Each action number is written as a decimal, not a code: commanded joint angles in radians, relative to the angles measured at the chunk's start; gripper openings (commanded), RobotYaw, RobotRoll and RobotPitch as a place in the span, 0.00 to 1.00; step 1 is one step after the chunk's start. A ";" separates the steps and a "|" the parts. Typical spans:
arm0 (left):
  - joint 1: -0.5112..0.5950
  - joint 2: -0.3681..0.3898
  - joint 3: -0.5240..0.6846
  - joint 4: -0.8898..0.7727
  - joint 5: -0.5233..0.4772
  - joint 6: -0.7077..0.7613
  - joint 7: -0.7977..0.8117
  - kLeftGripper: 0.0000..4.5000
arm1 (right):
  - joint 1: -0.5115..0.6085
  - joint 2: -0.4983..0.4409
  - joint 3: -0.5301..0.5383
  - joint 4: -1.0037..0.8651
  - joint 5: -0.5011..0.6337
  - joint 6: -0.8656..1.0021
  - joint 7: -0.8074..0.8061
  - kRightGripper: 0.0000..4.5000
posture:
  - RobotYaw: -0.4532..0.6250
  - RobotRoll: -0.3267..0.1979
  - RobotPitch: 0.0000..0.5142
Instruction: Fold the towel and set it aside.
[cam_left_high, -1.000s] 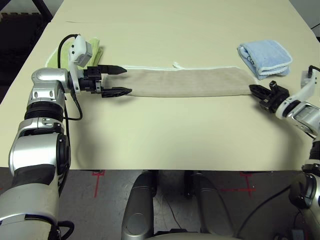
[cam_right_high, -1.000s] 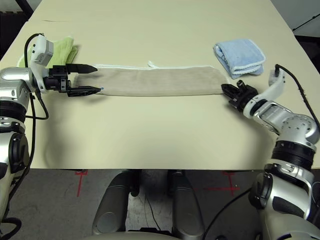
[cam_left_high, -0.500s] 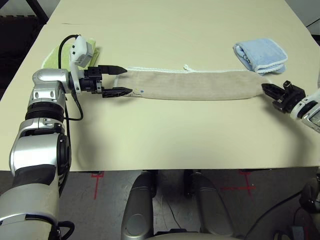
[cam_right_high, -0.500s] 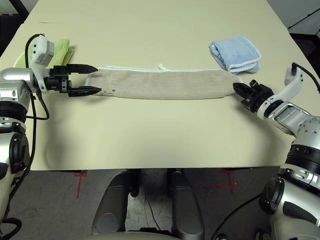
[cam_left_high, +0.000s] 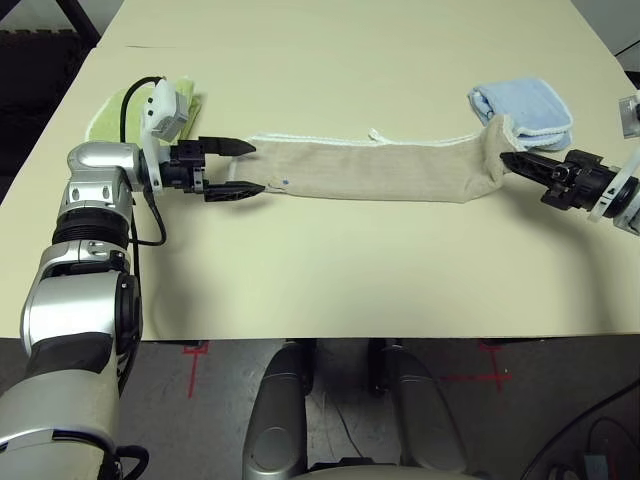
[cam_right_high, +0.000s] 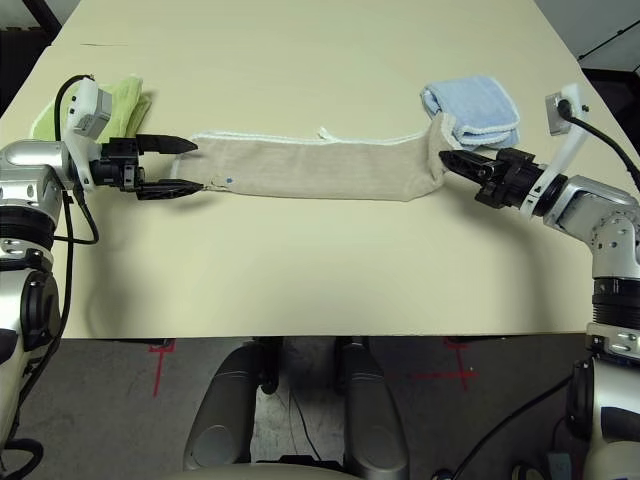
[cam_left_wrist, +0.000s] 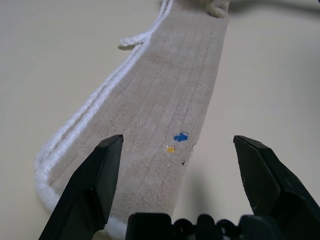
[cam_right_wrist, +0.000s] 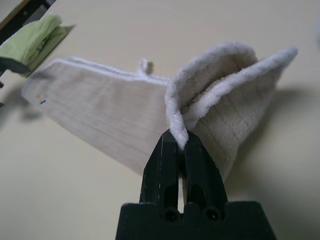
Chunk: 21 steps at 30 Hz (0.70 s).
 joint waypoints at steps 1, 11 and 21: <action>0.024 -0.001 -0.006 -0.021 -0.011 0.008 -0.011 1.00 | -0.023 0.055 0.041 -0.065 -0.010 0.037 -0.048 0.01 | 0.43 0.62 0.47; 0.018 -0.007 -0.002 -0.029 -0.019 0.015 -0.004 1.00 | -0.072 0.129 0.191 -0.118 -0.135 0.066 -0.129 0.01 | 0.44 0.62 0.47; 0.018 -0.008 -0.003 -0.031 -0.020 0.017 -0.001 1.00 | -0.085 0.203 0.282 -0.105 -0.239 0.037 -0.155 0.01 | 0.44 0.62 0.47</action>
